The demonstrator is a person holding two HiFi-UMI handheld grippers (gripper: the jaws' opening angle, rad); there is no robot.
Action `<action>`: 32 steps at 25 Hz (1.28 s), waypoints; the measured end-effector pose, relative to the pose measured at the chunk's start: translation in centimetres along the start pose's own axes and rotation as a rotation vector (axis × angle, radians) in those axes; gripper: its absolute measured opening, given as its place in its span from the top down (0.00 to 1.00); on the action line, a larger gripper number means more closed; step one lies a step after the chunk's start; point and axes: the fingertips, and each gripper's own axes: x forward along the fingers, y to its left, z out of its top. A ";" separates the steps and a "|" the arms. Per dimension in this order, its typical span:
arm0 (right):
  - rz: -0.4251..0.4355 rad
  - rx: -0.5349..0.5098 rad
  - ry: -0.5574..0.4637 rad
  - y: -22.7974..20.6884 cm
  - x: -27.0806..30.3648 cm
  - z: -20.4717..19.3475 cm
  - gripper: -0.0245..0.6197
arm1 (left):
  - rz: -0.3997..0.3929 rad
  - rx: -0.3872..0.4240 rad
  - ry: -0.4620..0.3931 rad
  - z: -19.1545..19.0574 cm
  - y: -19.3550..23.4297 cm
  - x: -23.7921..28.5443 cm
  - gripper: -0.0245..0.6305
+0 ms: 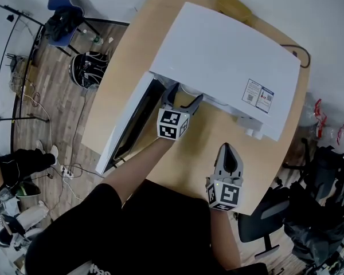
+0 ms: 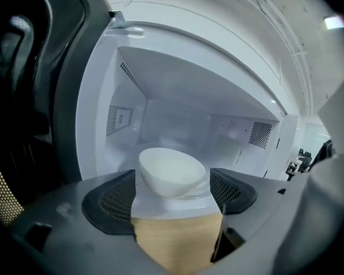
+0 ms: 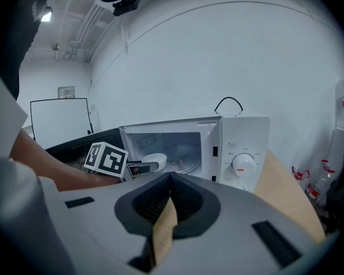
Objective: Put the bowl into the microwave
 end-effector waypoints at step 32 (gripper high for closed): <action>-0.027 0.066 0.019 -1.9 0.7 -0.9 0.88 | -0.023 0.070 0.065 0.3 -2.2 5.2 0.39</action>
